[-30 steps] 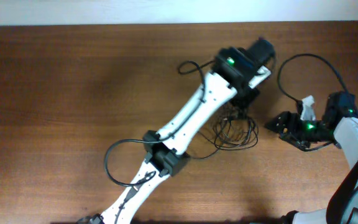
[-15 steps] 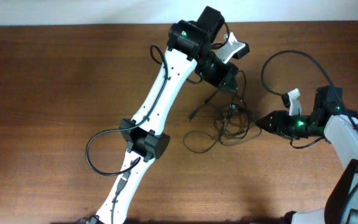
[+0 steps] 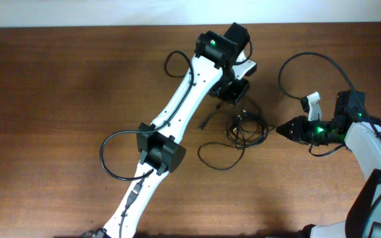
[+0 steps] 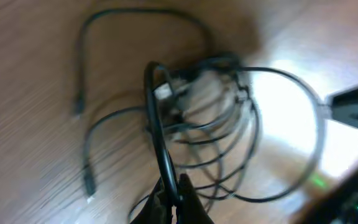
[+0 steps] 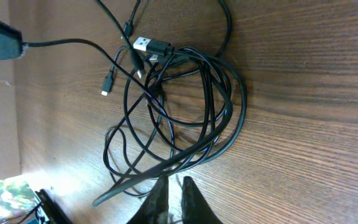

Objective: Untangle cables

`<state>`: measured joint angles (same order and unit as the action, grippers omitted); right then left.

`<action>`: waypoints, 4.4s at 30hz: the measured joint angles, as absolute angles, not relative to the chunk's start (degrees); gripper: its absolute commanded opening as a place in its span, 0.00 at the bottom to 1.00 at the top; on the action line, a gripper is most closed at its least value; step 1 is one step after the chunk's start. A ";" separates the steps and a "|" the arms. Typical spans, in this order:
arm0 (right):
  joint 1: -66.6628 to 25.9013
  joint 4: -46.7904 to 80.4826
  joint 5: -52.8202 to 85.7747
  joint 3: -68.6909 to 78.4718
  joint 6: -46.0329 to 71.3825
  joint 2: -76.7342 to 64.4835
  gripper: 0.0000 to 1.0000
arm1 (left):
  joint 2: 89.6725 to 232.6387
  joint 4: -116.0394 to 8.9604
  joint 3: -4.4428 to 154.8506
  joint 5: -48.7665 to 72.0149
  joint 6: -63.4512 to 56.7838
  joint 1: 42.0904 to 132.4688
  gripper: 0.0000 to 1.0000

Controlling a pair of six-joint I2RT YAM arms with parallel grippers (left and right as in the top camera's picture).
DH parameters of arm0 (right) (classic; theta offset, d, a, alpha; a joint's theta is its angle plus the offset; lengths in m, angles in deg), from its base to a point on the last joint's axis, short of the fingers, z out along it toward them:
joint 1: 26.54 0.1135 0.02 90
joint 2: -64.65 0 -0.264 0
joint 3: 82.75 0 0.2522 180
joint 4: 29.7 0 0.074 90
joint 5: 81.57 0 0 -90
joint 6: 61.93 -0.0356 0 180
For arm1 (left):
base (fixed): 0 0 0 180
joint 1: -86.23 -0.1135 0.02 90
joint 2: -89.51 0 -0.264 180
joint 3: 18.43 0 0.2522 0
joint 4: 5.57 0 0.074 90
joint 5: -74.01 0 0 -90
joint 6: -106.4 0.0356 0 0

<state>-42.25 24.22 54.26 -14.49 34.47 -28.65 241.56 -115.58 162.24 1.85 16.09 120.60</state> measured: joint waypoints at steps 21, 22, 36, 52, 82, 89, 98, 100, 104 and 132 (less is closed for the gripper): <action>-39.34 21.69 53.73 -14.49 31.47 -28.95 0.30 | 241.56 -115.82 161.58 -7.68 2.58 112.23 0.51; -38.07 20.79 53.51 -14.49 31.01 -28.95 0.31 | 241.56 -115.76 161.58 -5.05 2.58 112.38 0.55; -36.19 20.46 41.82 -14.51 20.76 -28.95 0.44 | 241.56 -105.37 157.04 0.81 -3.17 122.24 0.50; -42.71 23.02 33.91 -14.51 18.03 -28.95 0.54 | 241.56 -95.47 141.98 -2.56 -8.68 128.34 0.16; -42.71 23.50 33.73 -14.53 17.77 -28.95 0.57 | 241.80 -107.65 158.48 -35.56 -2.71 124.78 0.45; -42.71 24.05 33.73 -14.53 17.79 -28.95 0.57 | 244.29 -102.40 155.48 -33.93 -2.89 124.67 0.37; -42.71 24.16 33.71 -14.53 17.79 -28.95 0.57 | 249.73 -101.20 154.85 -16.86 -0.98 124.67 0.24; -42.71 24.14 33.71 -14.53 17.83 -28.95 0.57 | 249.73 -101.57 154.85 -10.52 3.76 124.67 0.25; -42.71 24.14 32.99 -14.53 17.83 -28.95 0.57 | 249.73 -109.26 154.85 -3.70 12.70 125.61 0.19; -42.71 24.53 32.18 -14.53 18.01 -28.95 0.63 | 248.51 -115.95 158.04 -5.47 -31.63 124.97 0.59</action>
